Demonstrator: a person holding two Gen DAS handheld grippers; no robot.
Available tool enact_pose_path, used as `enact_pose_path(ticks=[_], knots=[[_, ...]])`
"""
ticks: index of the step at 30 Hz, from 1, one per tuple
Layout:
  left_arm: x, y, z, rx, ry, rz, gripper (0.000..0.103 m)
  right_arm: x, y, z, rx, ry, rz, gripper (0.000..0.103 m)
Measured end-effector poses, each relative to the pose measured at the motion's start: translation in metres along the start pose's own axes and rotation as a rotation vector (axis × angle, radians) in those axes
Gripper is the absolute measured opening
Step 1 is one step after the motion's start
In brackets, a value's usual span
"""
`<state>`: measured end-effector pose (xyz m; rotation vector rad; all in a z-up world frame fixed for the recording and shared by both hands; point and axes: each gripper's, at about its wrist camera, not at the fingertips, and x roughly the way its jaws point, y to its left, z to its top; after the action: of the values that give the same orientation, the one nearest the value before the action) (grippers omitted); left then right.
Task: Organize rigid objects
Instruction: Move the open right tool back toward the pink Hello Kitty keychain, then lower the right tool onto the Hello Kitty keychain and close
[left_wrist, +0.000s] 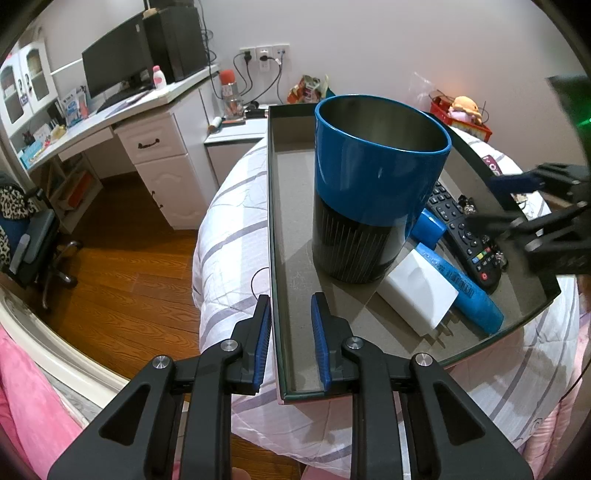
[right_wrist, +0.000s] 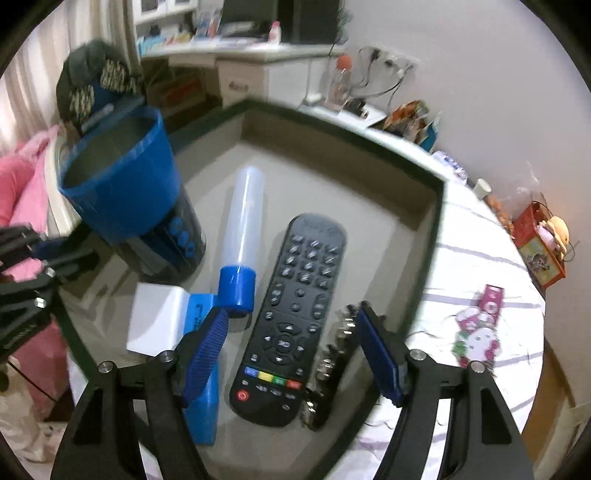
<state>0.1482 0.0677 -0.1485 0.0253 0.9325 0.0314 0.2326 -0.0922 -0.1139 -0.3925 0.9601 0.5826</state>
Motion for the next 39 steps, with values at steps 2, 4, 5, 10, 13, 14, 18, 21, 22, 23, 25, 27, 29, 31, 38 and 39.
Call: enact_pose_path(ticks=[2, 4, 5, 10, 13, 14, 18, 21, 22, 23, 25, 27, 29, 31, 38, 39], knots=[[0.001, 0.001, 0.0, -0.005, 0.002, -0.005, 0.021, -0.017, -0.01, -0.006, 0.042, -0.047, 0.005, 0.074], [0.002, 0.001, 0.0, -0.006, 0.004, -0.007, 0.021, -0.035, -0.026, -0.013, 0.099, -0.105, 0.002, 0.074], [0.001, 0.002, 0.0, -0.005, 0.003, -0.006, 0.021, -0.043, -0.035, -0.017, 0.13, -0.125, -0.004, 0.074], [0.001, 0.002, 0.0, -0.007, 0.004, -0.007, 0.021, -0.077, -0.084, -0.047, 0.273, -0.197, -0.105, 0.078], [0.001, 0.002, 0.0, -0.006, 0.004, -0.007, 0.021, -0.083, -0.108, -0.063, 0.35, -0.194, -0.126, 0.078], [0.001, 0.002, 0.0, -0.007, 0.004, -0.007, 0.021, -0.084, -0.117, -0.07, 0.375, -0.192, -0.134, 0.078], [0.002, 0.002, 0.0, -0.003, 0.009, 0.005, 0.021, -0.079, -0.142, -0.086, 0.447, -0.178, -0.144, 0.078], [0.002, 0.0, 0.0, 0.002, 0.012, 0.011, 0.023, -0.058, -0.152, -0.094, 0.475, -0.146, -0.138, 0.078], [0.002, -0.001, 0.001, 0.003, 0.013, 0.014, 0.023, -0.05, -0.154, -0.095, 0.473, -0.139, -0.126, 0.078], [0.002, -0.001, 0.001, 0.004, 0.014, 0.016, 0.023, -0.043, -0.154, -0.097, 0.471, -0.127, -0.121, 0.078], [0.002, -0.002, 0.001, 0.003, 0.014, 0.014, 0.023, -0.027, -0.153, -0.095, 0.458, -0.113, -0.119, 0.078], [0.002, -0.002, 0.001, 0.004, 0.014, 0.014, 0.024, -0.015, -0.154, -0.094, 0.462, -0.09, -0.09, 0.078], [0.001, -0.002, 0.001, 0.002, 0.013, 0.014, 0.024, -0.008, -0.154, -0.092, 0.459, -0.092, -0.086, 0.075], [0.002, -0.002, 0.001, 0.003, 0.013, 0.015, 0.024, -0.004, -0.154, -0.09, 0.453, -0.087, -0.104, 0.063], [0.001, -0.002, 0.001, 0.005, 0.014, 0.017, 0.024, 0.001, -0.155, -0.087, 0.43, -0.069, -0.094, 0.025], [0.001, -0.002, 0.001, 0.004, 0.014, 0.016, 0.024, 0.001, -0.154, -0.087, 0.431, -0.07, -0.091, 0.022]])
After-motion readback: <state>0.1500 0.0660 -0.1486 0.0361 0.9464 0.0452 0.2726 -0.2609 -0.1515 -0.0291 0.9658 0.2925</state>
